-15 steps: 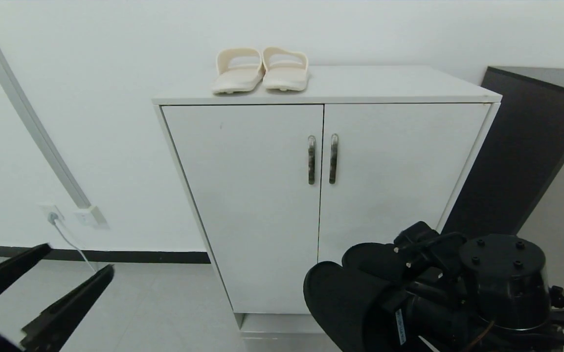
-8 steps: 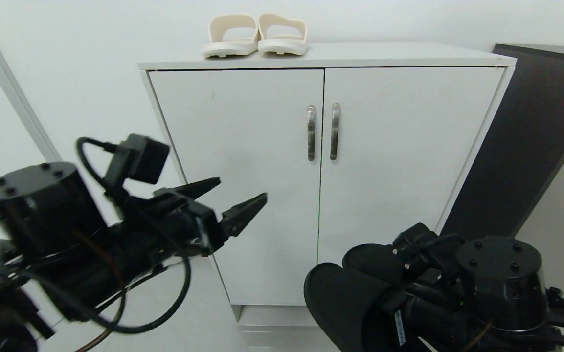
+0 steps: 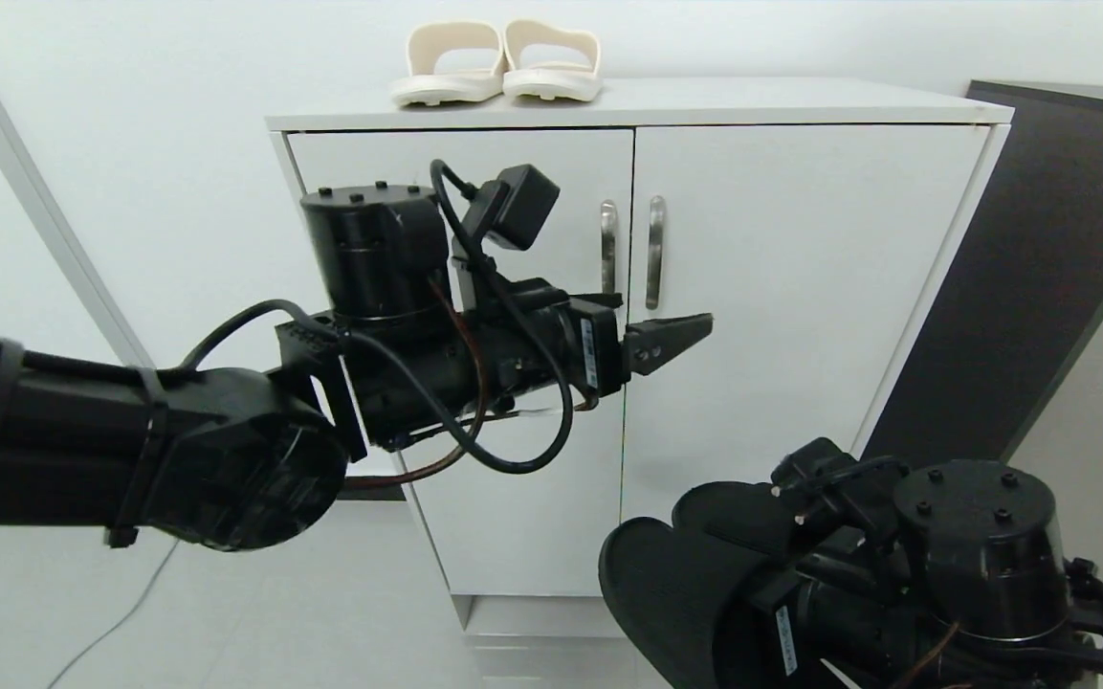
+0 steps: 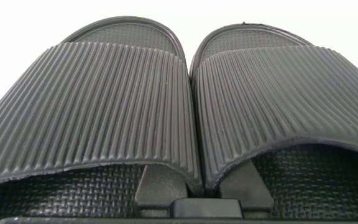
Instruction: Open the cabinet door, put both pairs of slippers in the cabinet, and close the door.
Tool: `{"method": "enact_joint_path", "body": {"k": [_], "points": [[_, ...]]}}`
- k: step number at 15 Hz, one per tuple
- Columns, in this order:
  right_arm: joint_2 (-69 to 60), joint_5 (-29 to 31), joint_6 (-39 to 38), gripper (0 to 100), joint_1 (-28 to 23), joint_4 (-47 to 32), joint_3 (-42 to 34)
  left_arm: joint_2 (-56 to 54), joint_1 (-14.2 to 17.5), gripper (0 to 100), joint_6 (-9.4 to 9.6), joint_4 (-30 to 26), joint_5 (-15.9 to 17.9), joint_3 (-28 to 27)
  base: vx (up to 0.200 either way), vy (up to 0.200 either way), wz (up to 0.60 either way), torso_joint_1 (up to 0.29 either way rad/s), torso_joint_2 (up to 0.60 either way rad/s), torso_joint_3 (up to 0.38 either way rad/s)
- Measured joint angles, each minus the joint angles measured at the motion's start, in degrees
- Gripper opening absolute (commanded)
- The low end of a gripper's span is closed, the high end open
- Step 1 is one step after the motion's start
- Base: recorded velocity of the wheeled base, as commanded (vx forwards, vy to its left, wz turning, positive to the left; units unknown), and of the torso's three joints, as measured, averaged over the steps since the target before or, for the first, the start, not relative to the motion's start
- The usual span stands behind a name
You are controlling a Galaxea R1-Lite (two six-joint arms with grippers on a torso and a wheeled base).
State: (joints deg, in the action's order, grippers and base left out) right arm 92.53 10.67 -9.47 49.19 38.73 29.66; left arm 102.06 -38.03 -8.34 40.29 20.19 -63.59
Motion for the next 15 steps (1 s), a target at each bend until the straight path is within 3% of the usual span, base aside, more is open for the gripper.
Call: {"method": "enact_joint_path", "body": {"k": [5, 6, 8, 15], "points": [[0.0, -0.7, 0.0, 0, 0.0, 0.0, -0.2, 3.4, 1.8, 100, -9.61, -8.1, 10.0, -12.5, 0.000, 0.000, 0.00, 0.000, 0.00, 0.000], [0.0, -0.8, 0.0, 0, 0.0, 0.0, -0.3, 4.1, 2.4, 100, -10.96, -8.6, 10.8, -14.1, 0.000, 0.000, 0.00, 0.000, 0.00, 0.000], [0.1, -0.9, 0.0, 0, 0.0, 0.0, -0.3, 5.8, 3.2, 100, -11.75, -8.6, 10.5, -16.9, 0.000, 0.000, 0.00, 0.000, 0.00, 0.000], [1.5, -0.8, -0.1, 0, -0.3, 1.1, -0.3, 11.6, 6.7, 100, -11.20, -8.7, 7.3, -23.8, 0.000, 0.000, 0.00, 0.000, 0.00, 0.000]]}}
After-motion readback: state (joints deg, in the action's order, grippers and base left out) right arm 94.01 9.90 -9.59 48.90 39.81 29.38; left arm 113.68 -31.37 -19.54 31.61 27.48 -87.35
